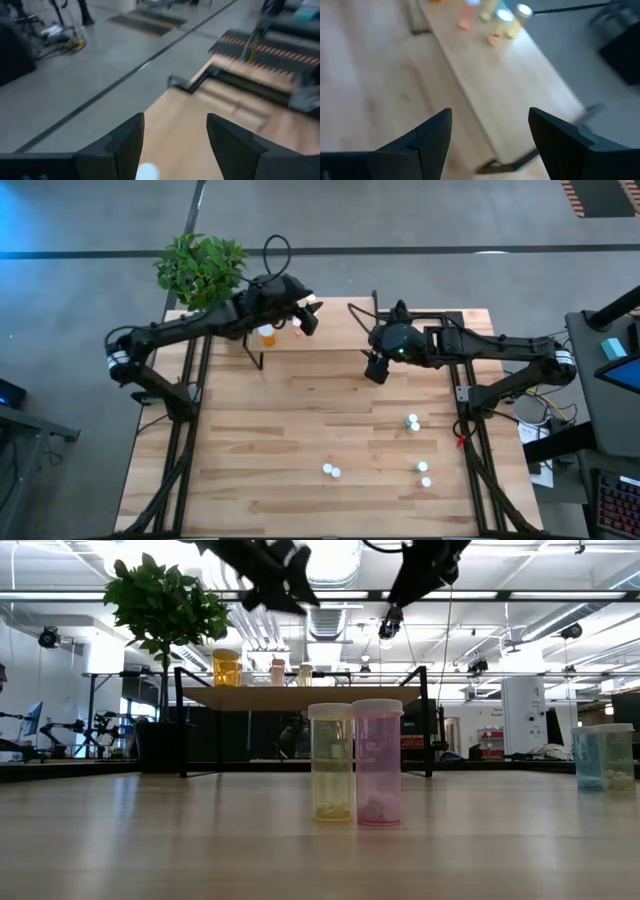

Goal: Pick and place medicine bottles onto shelf by color
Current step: Put the pink pill bottle on the shelf

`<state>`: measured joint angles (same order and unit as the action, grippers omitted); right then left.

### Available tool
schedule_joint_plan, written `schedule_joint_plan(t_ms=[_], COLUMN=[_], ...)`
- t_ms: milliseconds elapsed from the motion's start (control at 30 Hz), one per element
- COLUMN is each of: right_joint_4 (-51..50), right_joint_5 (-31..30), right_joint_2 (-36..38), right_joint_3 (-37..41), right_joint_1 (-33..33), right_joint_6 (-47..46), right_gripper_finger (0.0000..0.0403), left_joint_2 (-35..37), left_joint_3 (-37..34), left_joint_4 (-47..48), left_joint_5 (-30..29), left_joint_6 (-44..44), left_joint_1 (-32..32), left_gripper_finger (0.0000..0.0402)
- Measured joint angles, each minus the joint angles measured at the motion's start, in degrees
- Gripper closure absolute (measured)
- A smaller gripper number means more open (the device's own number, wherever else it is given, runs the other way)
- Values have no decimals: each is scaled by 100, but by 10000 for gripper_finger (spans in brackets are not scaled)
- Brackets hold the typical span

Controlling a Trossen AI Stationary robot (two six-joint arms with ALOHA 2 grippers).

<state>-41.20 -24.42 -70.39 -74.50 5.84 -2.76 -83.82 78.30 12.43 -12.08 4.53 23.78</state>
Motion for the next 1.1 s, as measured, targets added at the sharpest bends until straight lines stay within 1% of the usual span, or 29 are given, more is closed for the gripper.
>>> schedule_joint_plan(t_ms=[67,133,167,200,233,367,400,467,533,567,633,700,767,833,967,1100], right_joint_4=[-121,-404,-515,-579,-595,-267,-168,-93,-51,-53,-179,-213,-156,94,1017,1733], right_joint_5=[-477,-1049,-1190,-1157,-933,710,1040,1487,1589,1596,1725,1884,1967,1995,1997,1961], right_joint_2=[-83,-197,-232,-266,-295,-447,-506,-636,-772,-833,-968,-1047,-1054,-988,-786,-691], right_joint_3=[4,19,21,22,22,29,38,44,53,64,90,164,290,469,906,1263], right_joint_1=[19,21,23,29,38,167,189,209,209,206,188,108,-72,-306,-824,-1288], right_joint_6=[144,121,36,-84,-136,-106,-66,86,65,-25,-272,-464,-562,-567,-689,-1288], right_gripper_finger=[149,149,149,149,149,149,149,149,149,149,149,149,149,149,149,149], left_joint_2=[236,460,588,692,774,983,995,988,987,991,1018,1030,1053,1068,1077,1074], left_joint_3=[1,8,9,9,10,-42,-111,-248,-372,-405,-468,-489,-493,-501,-621,-730], left_joint_4=[-92,-297,-358,-403,-515,-486,-442,-426,-406,-467,-856,-1197,-1283,-1261,-1028,-922], left_joint_5=[0,-3,-6,-22,-28,-149,-179,-148,-87,-152,-493,-885,-1225,-1444,-1583,-1608], left_joint_6=[356,921,1211,1438,1588,1589,1611,1856,2153,2201,2051,1716,1446,1331,1319,1319], left_joint_1=[-131,-245,-274,-297,-327,-351,-351,-364,-462,-578,-992,-1455,-1863,-2170,-2712,-3134], left_gripper_finger=[202,202,202,202,202,202,202,202,202,203,209,218,229,239,257,272])
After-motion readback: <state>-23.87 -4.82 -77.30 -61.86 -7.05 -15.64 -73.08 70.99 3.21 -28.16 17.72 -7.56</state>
